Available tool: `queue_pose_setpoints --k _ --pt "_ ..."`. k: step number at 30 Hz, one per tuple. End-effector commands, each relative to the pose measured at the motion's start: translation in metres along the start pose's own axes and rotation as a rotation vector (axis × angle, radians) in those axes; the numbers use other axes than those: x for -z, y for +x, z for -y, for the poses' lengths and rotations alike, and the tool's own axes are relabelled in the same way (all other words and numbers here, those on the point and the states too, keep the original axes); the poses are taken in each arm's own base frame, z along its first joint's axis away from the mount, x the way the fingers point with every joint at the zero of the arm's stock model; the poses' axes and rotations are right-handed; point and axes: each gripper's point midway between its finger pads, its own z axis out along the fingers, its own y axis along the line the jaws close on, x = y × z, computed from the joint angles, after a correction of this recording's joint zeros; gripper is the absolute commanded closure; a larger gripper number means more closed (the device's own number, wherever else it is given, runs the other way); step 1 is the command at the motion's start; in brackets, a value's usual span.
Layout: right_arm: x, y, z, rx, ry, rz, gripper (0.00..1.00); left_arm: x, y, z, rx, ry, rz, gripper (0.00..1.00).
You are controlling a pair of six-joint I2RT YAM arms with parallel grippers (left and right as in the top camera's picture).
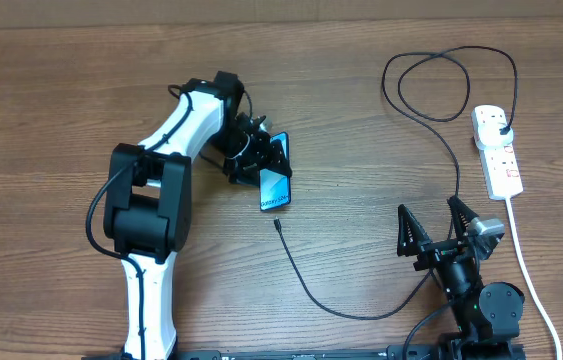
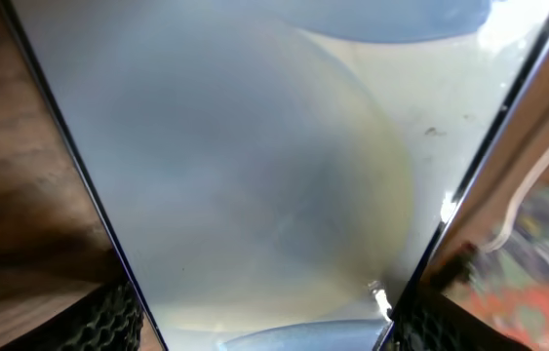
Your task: Plug charger to phone and switch on socket
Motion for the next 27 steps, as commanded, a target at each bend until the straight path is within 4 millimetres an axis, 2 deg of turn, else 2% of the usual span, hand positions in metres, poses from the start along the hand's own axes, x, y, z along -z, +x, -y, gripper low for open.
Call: queue_pose_setpoints --k 1,5,9,11,16,21,27 --pt "0.000 0.000 0.002 0.009 0.012 0.013 0.00 -0.011 0.010 0.005 -0.033 0.120 -0.063 0.29" --pt "0.000 0.000 -0.011 -0.008 -0.065 0.007 0.00 -0.010 0.011 0.011 -0.050 0.154 -0.066 0.29" --pt "0.007 -0.014 -0.045 0.003 -0.248 0.034 0.00 -0.011 0.011 0.011 -0.059 0.152 -0.067 0.29" --pt "0.010 -0.028 -0.050 -0.030 -0.255 0.047 0.00 -0.011 0.011 0.012 -0.060 0.153 -0.067 0.29" --pt "0.023 -0.082 -0.060 -0.066 -0.220 0.076 0.00 -0.011 0.009 0.012 -0.056 0.154 -0.062 0.29" --pt "0.023 -0.113 -0.066 -0.082 -0.148 -0.076 0.00 -0.011 0.010 0.012 -0.056 0.154 -0.063 0.28" --pt "0.001 -0.133 -0.066 -0.108 -0.061 -0.354 0.00 -0.011 0.010 0.012 -0.049 0.153 -0.064 0.28"
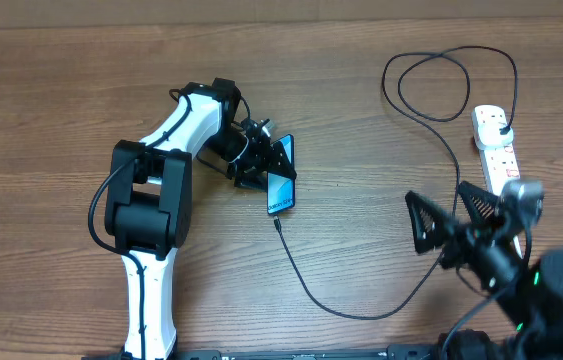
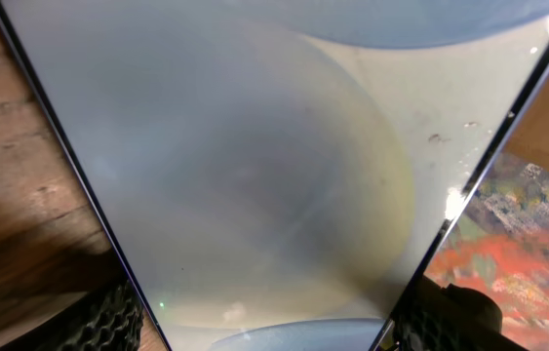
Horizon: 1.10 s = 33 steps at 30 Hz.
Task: Plug charger to phone and switch on socket
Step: 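Move the right gripper to the phone and grasp its side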
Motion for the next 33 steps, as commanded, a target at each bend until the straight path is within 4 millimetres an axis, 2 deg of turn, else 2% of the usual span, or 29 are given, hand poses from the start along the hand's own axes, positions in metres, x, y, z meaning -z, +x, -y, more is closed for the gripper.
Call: queue_pose_setpoints --k 1,3,6,10,11,12,13,14,15,19,26,33 --pt "-0.011 -0.022 -0.002 0.009 0.039 -0.089 0.00 -0.006 0.003 0.000 0.000 0.029 -0.019 0.27" --pt "-0.021 -0.029 -0.008 -0.025 0.027 -0.174 0.00 -0.006 0.003 0.000 0.000 0.029 -0.019 0.27" --pt "-0.038 -0.039 -0.027 -0.064 -0.081 -0.252 0.00 -0.006 0.002 0.000 -0.001 0.029 -0.019 0.27" --pt "-0.062 -0.031 -0.034 -0.113 -0.175 -0.346 0.00 -0.006 0.002 0.000 -0.001 0.029 -0.019 0.25" --pt "-0.069 -0.024 -0.033 -0.135 -0.190 -0.384 0.04 -0.006 0.002 0.000 -0.001 0.029 -0.018 0.25" --pt "-0.076 -0.017 -0.029 -0.156 -0.187 -0.418 0.12 -0.006 0.002 0.001 -0.004 0.029 -0.016 0.25" --pt "-0.083 -0.009 -0.023 -0.183 -0.172 -0.458 0.27 -0.006 0.001 0.001 -0.005 0.030 -0.015 0.25" --pt "-0.090 -0.001 -0.018 -0.204 -0.160 -0.493 0.36 -0.006 0.001 0.001 -0.006 0.029 -0.014 0.25" --pt "-0.096 0.006 -0.014 -0.220 -0.151 -0.525 0.38 -0.006 0.001 0.001 -0.006 0.029 -0.014 0.25" --pt "-0.124 0.040 -0.006 -0.261 -0.132 -0.654 0.39 -0.006 0.001 0.001 -0.007 0.029 -0.013 0.25" --pt "-0.167 0.105 0.006 -0.305 -0.097 -0.863 0.31 -0.008 0.000 0.002 -0.019 0.028 -0.010 0.24" --pt "-0.201 0.182 -0.002 -0.293 -0.112 -1.055 0.32 -0.008 -0.001 0.002 -0.024 0.028 -0.006 0.24"
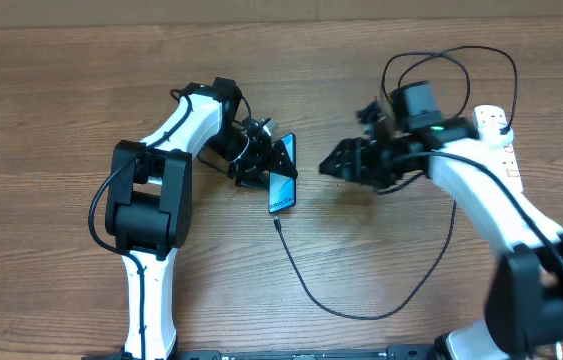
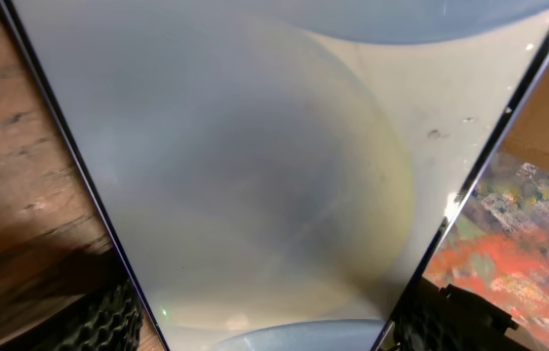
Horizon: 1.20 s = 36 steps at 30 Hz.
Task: Plug charger to phone and switch on socket
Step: 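Move the right gripper to the phone and grasp its side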
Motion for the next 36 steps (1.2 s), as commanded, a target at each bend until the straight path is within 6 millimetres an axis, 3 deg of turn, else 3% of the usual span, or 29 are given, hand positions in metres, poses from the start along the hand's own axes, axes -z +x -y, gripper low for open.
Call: queue_pose_setpoints --k 1,4,9,14,20,27,32,36 --pt "-0.028 0.007 -0.006 0.034 -0.005 -0.063 0.32 -0.007 0.002 0.000 -0.009 0.017 -0.017 0.24" --pt "-0.047 0.013 -0.015 0.078 -0.012 -0.089 0.32 -0.007 0.002 0.000 -0.010 0.017 -0.016 0.23" --pt "-0.062 0.016 -0.035 0.150 -0.019 -0.080 0.31 -0.007 0.002 0.000 -0.009 0.018 -0.017 0.23" --pt "-0.072 0.003 -0.016 0.022 0.172 0.025 0.31 -0.008 0.003 0.001 -0.007 0.017 -0.022 0.23" --pt "-0.089 0.007 -0.025 0.050 0.140 0.039 0.34 -0.012 0.005 0.004 -0.017 0.013 -0.030 0.23" --pt "-0.094 0.005 -0.025 0.059 0.135 0.045 0.37 -0.013 0.006 0.005 -0.020 0.012 -0.033 0.21" --pt "-0.100 0.009 -0.022 0.064 0.130 0.046 0.48 -0.013 0.004 0.004 -0.026 0.008 -0.027 0.21" --pt "-0.107 0.017 -0.017 0.040 0.128 0.042 0.51 -0.013 0.004 0.003 -0.026 0.006 -0.027 0.21"
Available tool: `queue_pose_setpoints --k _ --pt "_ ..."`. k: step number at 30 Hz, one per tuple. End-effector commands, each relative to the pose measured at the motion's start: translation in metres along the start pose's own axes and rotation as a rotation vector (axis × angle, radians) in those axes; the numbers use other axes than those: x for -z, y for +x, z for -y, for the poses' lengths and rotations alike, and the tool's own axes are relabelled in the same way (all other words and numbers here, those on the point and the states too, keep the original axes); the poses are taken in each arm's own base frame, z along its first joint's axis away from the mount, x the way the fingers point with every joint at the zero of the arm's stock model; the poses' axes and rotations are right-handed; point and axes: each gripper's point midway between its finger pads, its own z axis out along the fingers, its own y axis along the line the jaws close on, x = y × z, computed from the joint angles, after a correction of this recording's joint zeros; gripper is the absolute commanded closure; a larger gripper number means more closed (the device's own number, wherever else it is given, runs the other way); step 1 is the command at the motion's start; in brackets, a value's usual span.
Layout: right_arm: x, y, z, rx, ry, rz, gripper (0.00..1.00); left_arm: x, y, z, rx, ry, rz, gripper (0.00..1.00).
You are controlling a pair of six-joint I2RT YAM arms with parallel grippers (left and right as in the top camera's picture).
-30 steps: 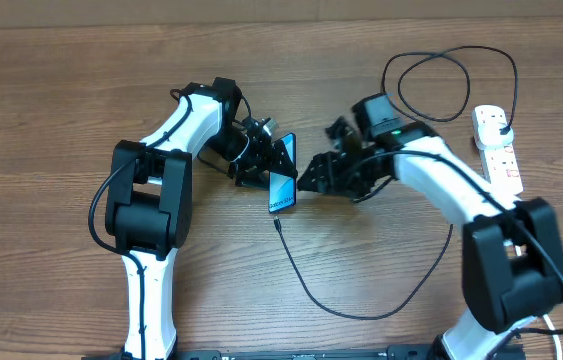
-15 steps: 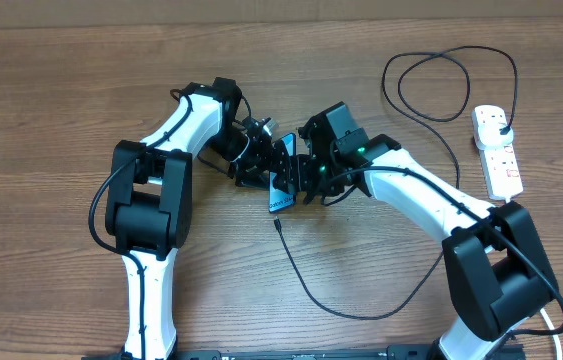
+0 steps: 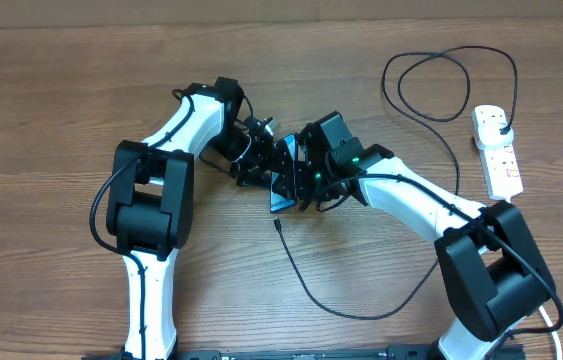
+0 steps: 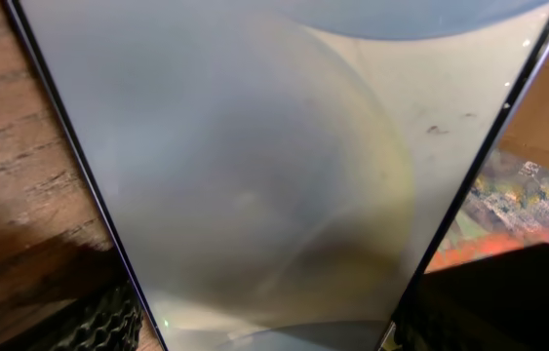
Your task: Plug charger to phone and switch on socket
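Observation:
The phone [image 3: 280,196] stands tilted on edge left of the table's middle, and my left gripper [image 3: 269,176] is shut on it. In the left wrist view the phone's screen [image 4: 254,166] fills the frame, with a ribbed finger pad [image 4: 108,322] at its lower left edge. My right gripper [image 3: 304,182] has reached across and sits right against the phone's right side; its jaws are lost in the dark mass there. The black charger cable's free plug [image 3: 277,225] lies on the wood just below the phone. The white socket strip [image 3: 498,152] lies at the far right with the cable's charger plugged in.
The black cable [image 3: 361,313] runs from below the phone in a curve toward the front, then up the right side into a loop [image 3: 448,85] near the back. The strip's white lead [image 3: 531,280] trails to the front right corner. My right arm [image 3: 411,200] spans the middle.
My right gripper has moved left from the middle of the table to touch or nearly touch the phone's right side. A dark shape now fills the lower right of the left wrist view. The phone stays held.
My left gripper held the phone tilted throughout while my right gripper stood open at the front right. The right arm then rose near the socket strip, was over the table's middle, and is now beside the phone. The cable plug has stayed on the wood.

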Motion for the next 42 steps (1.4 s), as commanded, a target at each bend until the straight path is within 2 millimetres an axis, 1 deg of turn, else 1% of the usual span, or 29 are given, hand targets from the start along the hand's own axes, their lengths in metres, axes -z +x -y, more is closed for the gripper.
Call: queue_pose_setpoints --k 1,5,6,11,15,17,19,21,23,25,30,33,36,38,42 --pt "-0.011 0.009 0.010 -0.048 0.032 -0.012 0.53 -0.010 0.005 0.001 -0.010 0.007 -0.028 0.21" --pt "-0.012 0.006 0.018 -0.075 0.072 0.016 0.57 -0.010 0.004 0.001 -0.012 0.007 -0.026 0.20" --pt "-0.012 0.004 0.019 -0.075 0.076 0.025 0.60 -0.010 0.004 0.001 -0.012 0.007 -0.026 0.21" --pt "-0.012 0.000 0.016 -0.067 0.064 0.042 0.67 -0.010 0.004 0.001 -0.012 0.006 -0.026 0.20" --pt "-0.012 0.001 0.016 -0.069 0.062 0.037 0.80 -0.010 0.004 -0.001 -0.012 -0.001 -0.025 0.19" --pt "-0.012 0.001 0.015 -0.068 0.057 0.033 0.84 -0.010 0.004 -0.001 -0.015 -0.003 -0.023 0.19" --pt "-0.012 0.001 0.015 -0.068 0.057 0.033 0.91 -0.010 0.003 -0.001 -0.016 -0.004 -0.022 0.18" --pt "-0.012 0.001 0.015 -0.068 0.057 0.033 0.96 -0.010 0.003 -0.001 -0.016 -0.004 -0.022 0.13" --pt "-0.012 0.001 0.015 -0.068 0.057 0.033 0.96 -0.010 0.003 -0.001 -0.018 -0.003 -0.021 0.05" --pt "-0.012 0.001 0.015 -0.068 0.057 0.033 0.96 -0.010 0.002 -0.001 -0.020 -0.004 -0.019 0.00" --pt "-0.012 0.002 0.013 -0.068 0.050 0.028 0.96 -0.010 0.000 -0.001 -0.030 -0.002 -0.010 0.00" --pt "-0.008 0.001 0.008 -0.082 -0.007 0.009 0.96 -0.009 0.000 0.001 -0.037 0.017 -0.010 0.00" --pt "0.004 -0.006 0.003 -0.105 -0.097 -0.006 0.96 -0.003 0.001 0.016 -0.090 0.128 -0.009 0.02" --pt "0.012 -0.009 -0.002 -0.088 -0.178 -0.025 0.96 0.005 0.002 0.033 -0.145 0.246 0.001 0.03" --pt "0.024 -0.013 -0.010 -0.082 -0.289 -0.042 0.96 0.016 0.003 0.059 -0.228 0.418 0.027 0.04"
